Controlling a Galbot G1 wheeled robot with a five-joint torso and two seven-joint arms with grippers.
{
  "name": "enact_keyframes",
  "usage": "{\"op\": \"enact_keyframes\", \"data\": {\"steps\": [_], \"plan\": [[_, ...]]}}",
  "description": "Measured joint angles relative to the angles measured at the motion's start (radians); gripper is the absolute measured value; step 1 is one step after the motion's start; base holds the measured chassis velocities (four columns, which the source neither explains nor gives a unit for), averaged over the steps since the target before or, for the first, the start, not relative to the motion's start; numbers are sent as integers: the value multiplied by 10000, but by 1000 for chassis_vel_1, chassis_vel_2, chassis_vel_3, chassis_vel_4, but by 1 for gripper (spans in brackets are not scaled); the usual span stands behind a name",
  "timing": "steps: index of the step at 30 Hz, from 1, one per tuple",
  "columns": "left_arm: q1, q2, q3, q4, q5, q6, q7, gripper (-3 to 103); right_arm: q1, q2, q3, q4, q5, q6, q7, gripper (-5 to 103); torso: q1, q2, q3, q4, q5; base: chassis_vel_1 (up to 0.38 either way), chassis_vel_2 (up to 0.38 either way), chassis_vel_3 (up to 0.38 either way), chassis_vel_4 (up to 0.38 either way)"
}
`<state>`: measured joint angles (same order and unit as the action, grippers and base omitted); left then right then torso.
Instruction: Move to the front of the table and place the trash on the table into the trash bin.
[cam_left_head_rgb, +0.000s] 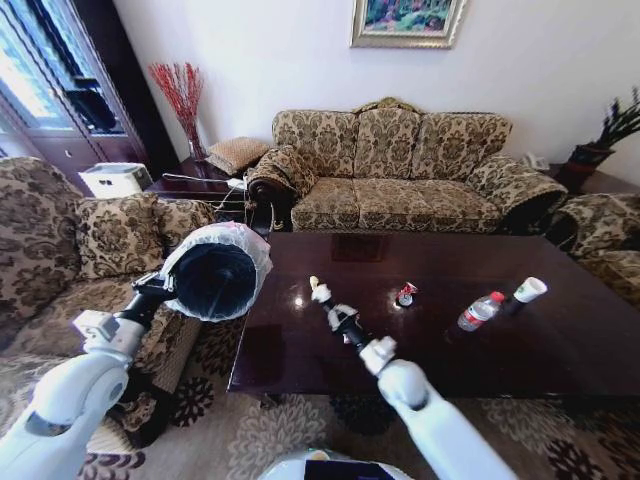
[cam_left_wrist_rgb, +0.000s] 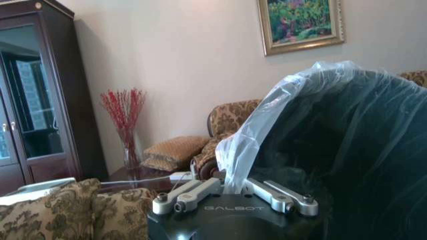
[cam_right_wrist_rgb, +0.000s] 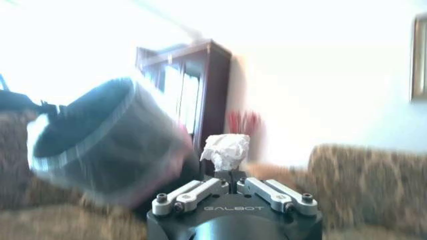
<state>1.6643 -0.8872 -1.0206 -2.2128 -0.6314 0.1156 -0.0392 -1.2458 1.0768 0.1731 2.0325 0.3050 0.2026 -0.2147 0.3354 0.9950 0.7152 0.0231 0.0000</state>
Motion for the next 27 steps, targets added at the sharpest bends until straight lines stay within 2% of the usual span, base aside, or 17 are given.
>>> {"op": "enact_keyframes", "data": {"steps": [4, 9, 18, 24, 27], "plan": [[0, 0, 0, 0, 0, 0, 0, 0, -53, -250, 111, 1138, 506, 215, -204, 0, 0, 0, 0, 2, 1, 0, 0, 0, 0], [0, 0, 0, 0, 0, 0, 0, 0, 305, -161, -453, 1886, 711, -9, -439, 0, 0, 0, 0, 3, 0, 0, 0, 0, 0], [0, 0, 0, 0, 0, 0, 0, 0, 1685, 457, -3001, 1193, 91, -527, -666, 0, 0, 0, 1, 2, -1, 0, 0, 0, 0], [0, 0, 0, 0, 1, 0, 0, 0, 2797, 951, -4142, 471, 94, -1024, 87, 0, 0, 0, 1, 3, -1, 0, 0, 0, 0], [0, 1, -1, 0, 1, 0, -1, 0, 3705, 1415, -4734, -53, 58, -1395, 719, 0, 1, -1, 2, 3, -1, 0, 0, 0, 0]]}}
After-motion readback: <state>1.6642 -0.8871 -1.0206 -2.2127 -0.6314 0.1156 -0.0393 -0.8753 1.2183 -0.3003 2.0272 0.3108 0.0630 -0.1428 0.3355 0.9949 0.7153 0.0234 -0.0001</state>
